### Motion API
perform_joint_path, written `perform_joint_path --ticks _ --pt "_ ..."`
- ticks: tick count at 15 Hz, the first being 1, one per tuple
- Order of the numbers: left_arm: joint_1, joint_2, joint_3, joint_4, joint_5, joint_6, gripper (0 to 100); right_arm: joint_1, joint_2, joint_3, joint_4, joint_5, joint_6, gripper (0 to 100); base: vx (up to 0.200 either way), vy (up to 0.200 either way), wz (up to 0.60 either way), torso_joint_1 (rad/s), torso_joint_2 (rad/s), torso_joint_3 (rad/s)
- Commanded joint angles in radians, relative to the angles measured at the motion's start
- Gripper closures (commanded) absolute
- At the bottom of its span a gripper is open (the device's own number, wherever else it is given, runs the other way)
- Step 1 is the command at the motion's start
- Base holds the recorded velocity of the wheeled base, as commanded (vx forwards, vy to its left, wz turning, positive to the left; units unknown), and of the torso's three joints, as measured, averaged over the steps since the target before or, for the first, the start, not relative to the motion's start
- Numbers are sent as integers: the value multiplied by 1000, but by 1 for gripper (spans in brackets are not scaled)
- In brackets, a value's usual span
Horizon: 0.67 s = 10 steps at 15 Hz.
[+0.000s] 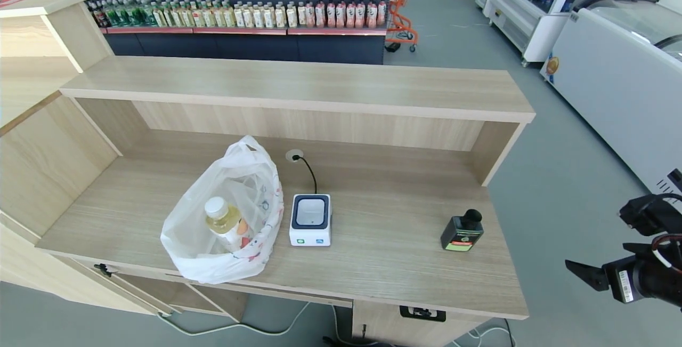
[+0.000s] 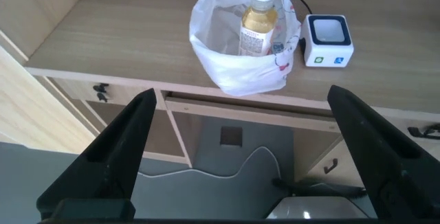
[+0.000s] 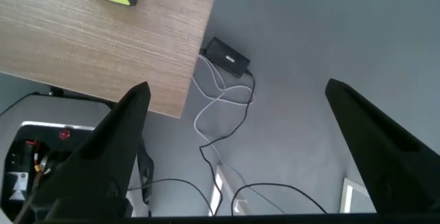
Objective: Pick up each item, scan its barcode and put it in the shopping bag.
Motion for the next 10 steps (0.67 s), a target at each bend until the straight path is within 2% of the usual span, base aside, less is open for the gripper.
perform_joint_path --ticks 1,4,10 --pt "0 0 0 0 0 0 0 5 34 -6 1 1 -24 0 0 0 0 0 0 0" --pt "0 0 0 0 0 0 0 7 118 -32 -3 4 -107 0 0 0 0 0 0 0" --pt "0 1 0 0 0 -1 0 70 338 -187 -11 13 -191 0 0 0 0 0 0 0"
